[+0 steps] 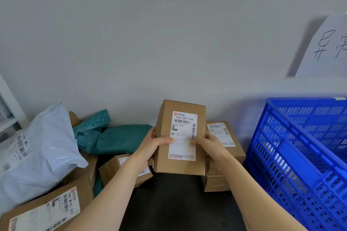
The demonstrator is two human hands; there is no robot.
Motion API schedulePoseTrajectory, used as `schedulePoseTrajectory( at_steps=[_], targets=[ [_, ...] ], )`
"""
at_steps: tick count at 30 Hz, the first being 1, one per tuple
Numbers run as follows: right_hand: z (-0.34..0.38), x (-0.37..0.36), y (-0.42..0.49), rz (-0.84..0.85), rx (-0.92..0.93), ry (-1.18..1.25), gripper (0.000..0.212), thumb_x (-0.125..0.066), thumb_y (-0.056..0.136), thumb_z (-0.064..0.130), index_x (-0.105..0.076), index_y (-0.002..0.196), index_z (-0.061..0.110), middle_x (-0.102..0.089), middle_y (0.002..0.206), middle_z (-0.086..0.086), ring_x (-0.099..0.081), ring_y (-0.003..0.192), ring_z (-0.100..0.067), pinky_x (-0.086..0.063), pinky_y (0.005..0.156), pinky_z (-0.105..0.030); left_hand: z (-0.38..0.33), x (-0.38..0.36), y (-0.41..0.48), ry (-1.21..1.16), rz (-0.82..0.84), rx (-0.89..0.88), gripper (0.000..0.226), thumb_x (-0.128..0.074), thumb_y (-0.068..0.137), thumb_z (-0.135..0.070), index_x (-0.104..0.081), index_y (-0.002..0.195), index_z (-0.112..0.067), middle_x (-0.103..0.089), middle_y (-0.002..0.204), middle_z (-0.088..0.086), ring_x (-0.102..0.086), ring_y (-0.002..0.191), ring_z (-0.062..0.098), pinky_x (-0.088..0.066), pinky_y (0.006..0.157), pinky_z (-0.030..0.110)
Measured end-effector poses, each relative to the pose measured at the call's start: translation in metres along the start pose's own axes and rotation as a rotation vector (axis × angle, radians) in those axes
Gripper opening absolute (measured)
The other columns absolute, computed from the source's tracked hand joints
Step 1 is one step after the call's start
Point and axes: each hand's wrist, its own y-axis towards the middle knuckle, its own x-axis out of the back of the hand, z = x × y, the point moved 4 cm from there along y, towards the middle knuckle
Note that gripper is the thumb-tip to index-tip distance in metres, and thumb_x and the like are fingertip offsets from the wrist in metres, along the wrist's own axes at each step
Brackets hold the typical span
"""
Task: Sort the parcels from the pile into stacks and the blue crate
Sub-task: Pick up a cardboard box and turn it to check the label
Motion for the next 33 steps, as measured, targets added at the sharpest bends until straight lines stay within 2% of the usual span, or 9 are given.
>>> schedulePoseTrajectory(
  at_steps=[4,6,10,15,19,22,24,29,33],
  targets=[
    [-0.003,-0.001,0.004,-0.024,-0.019,0.019,0.031,-0.063,0.087,0.012,-0.059,0.116,0.022,-0.069,0.109,0.001,-0.064,0.101,-0.020,-0.053,0.087,-0.039,0.003,0.006,0.000,-0.019,-0.010,0.016,0.097,-0.077,0.056,-0.062,-0.038,0.140,-0.032,-0.058,0.127,-0.001,-0.055,0.116,0.023,-0.044,0.100,0.049],
    [-0.005,-0.002,0.007,-0.041,-0.047,0.043,0.028,-0.062,0.087,0.011,-0.059,0.113,0.020,-0.068,0.112,-0.002,-0.064,0.103,-0.022,-0.051,0.094,-0.043,0.002,0.007,-0.001,-0.068,-0.016,0.042,0.091,-0.067,0.061,-0.073,-0.042,0.137,-0.032,-0.056,0.129,0.000,-0.052,0.120,0.023,-0.039,0.106,0.052],
    [-0.006,-0.004,0.012,-0.087,-0.052,-0.073,0.027,-0.056,0.091,0.012,-0.054,0.118,0.016,-0.064,0.113,-0.002,-0.062,0.102,-0.020,-0.053,0.089,-0.038,0.001,0.010,-0.003,-0.172,-0.043,0.068,0.049,-0.053,0.087,-0.057,-0.054,0.126,-0.027,-0.060,0.122,0.000,-0.056,0.112,0.019,-0.044,0.093,0.041],
    [0.000,-0.017,0.009,-0.054,-0.078,-0.102,0.033,-0.063,0.089,0.028,-0.052,0.119,0.020,-0.064,0.111,-0.001,-0.062,0.096,-0.017,-0.050,0.081,-0.033,0.000,0.013,-0.002,-0.122,-0.076,0.023,0.034,-0.058,0.091,-0.043,-0.060,0.119,-0.023,-0.066,0.116,0.001,-0.061,0.106,0.020,-0.048,0.089,0.042],
    [0.000,-0.023,0.008,0.057,-0.132,-0.069,0.060,-0.068,0.077,0.060,-0.044,0.127,0.035,-0.062,0.111,0.005,-0.059,0.101,-0.017,-0.045,0.091,-0.039,-0.001,0.013,-0.003,-0.104,-0.086,0.021,0.039,-0.062,0.086,-0.047,-0.059,0.119,-0.025,-0.066,0.115,0.001,-0.061,0.107,0.023,-0.047,0.097,0.049],
    [-0.005,-0.026,0.011,0.134,-0.169,-0.061,0.109,-0.074,0.039,0.081,-0.034,0.133,0.043,-0.057,0.123,0.004,-0.053,0.117,-0.025,-0.038,0.106,-0.052,-0.005,0.012,-0.005,-0.086,-0.084,0.003,0.040,-0.064,0.084,-0.048,-0.059,0.119,-0.027,-0.067,0.113,0.000,-0.063,0.104,0.021,-0.051,0.086,0.042],
    [-0.007,-0.029,0.012,0.179,-0.189,-0.057,0.125,-0.076,0.029,0.082,-0.027,0.138,0.045,-0.051,0.131,0.003,-0.048,0.122,-0.028,-0.035,0.107,-0.056,-0.006,0.010,-0.006,-0.083,-0.065,0.010,0.039,-0.065,0.083,-0.048,-0.059,0.117,-0.029,-0.068,0.111,0.000,-0.064,0.101,0.021,-0.052,0.080,0.038],
    [-0.008,-0.031,0.011,0.220,-0.164,-0.019,0.096,-0.075,0.057,0.065,-0.029,0.138,0.042,-0.052,0.125,0.002,-0.050,0.115,-0.027,-0.039,0.099,-0.053,-0.008,0.008,-0.002,0.005,-0.035,0.140,0.028,-0.063,0.088,-0.043,-0.056,0.110,-0.028,-0.066,0.117,0.006,-0.064,0.091,0.017,-0.054,0.082,0.041],
    [-0.005,-0.030,0.012,0.211,-0.128,-0.029,0.097,-0.077,0.049,0.067,-0.036,0.133,0.039,-0.055,0.125,0.000,-0.053,0.114,-0.027,-0.040,0.102,-0.056,0.002,0.009,-0.013,-0.128,0.020,0.266,0.036,-0.063,0.084,-0.048,-0.056,0.111,-0.024,-0.066,0.108,0.009,-0.063,0.095,0.025,-0.051,0.075,0.039]
  ],
)
